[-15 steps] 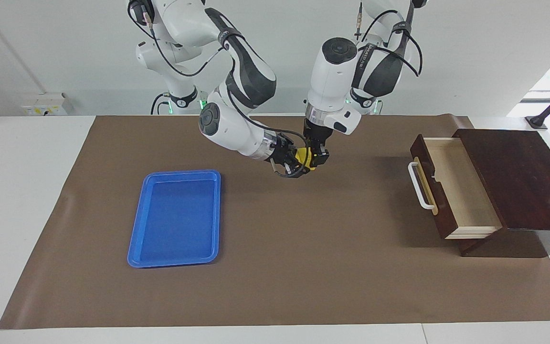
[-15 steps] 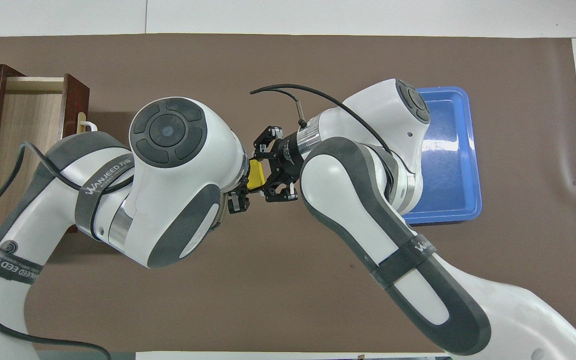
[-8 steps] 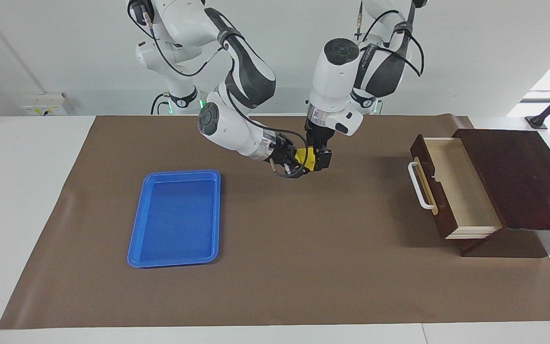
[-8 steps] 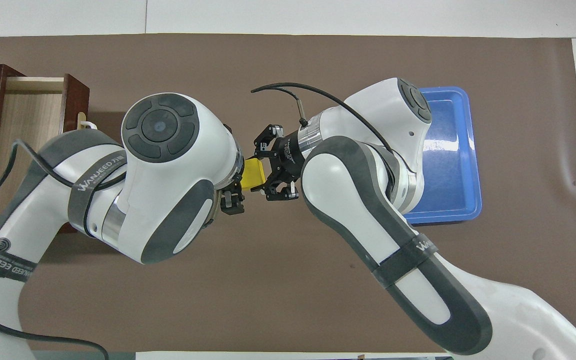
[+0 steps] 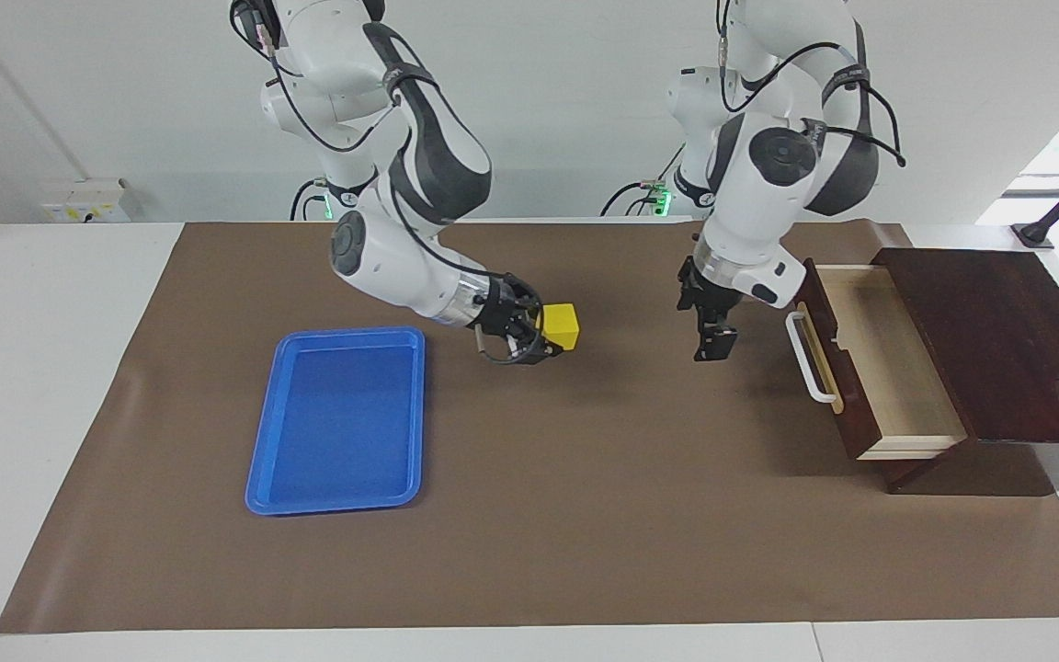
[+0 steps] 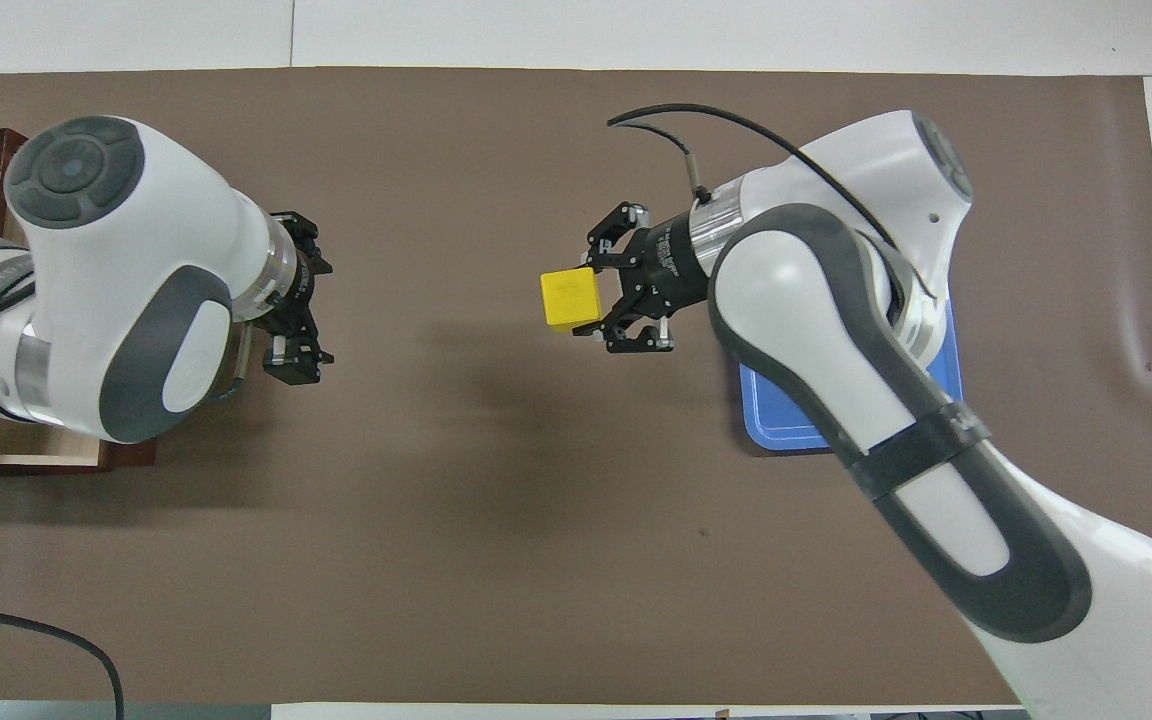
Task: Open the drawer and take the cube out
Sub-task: 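Carry the cube over the tray with the right gripper while the left gripper withdraws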
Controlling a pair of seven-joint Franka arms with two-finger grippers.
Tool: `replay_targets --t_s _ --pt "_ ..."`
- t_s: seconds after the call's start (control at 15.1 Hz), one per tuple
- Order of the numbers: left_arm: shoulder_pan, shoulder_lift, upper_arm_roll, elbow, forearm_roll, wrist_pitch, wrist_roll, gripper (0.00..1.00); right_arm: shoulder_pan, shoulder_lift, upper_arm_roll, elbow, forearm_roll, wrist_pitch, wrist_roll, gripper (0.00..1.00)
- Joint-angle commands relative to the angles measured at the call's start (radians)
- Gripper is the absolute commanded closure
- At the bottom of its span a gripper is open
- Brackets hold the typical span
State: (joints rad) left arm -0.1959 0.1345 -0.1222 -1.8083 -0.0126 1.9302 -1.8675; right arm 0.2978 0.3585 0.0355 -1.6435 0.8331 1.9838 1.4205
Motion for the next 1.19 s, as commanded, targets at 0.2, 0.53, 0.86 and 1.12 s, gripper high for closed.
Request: replay_targets --t_s 0.2,0.53,0.86,1.12 --pt "0.245 -0.039 -0.011 -0.066 0.029 0.102 0.302 0.00 -0.193 -0.004 0.006 -0.013 -0.101 -0.118 -0.113 1.00" --pt "0.384 -0.041 -0.011 -0.109 0.029 0.168 0.487 0.00 -0.335 -0.010 0.003 -0.146 -0.152 -0.161 -0.423 1.00" --pt "0.447 -0.039 -0.011 -0.100 0.112 0.170 0.603 0.00 -0.390 0.005 0.000 -0.237 -0.154 -0.110 -0.489 1.00" --pt "0.469 -0.032 -0.013 -0.079 0.114 0.155 0.711 0.00 -0.388 -0.001 0.000 -0.294 -0.152 -0.057 -0.500 1.00"
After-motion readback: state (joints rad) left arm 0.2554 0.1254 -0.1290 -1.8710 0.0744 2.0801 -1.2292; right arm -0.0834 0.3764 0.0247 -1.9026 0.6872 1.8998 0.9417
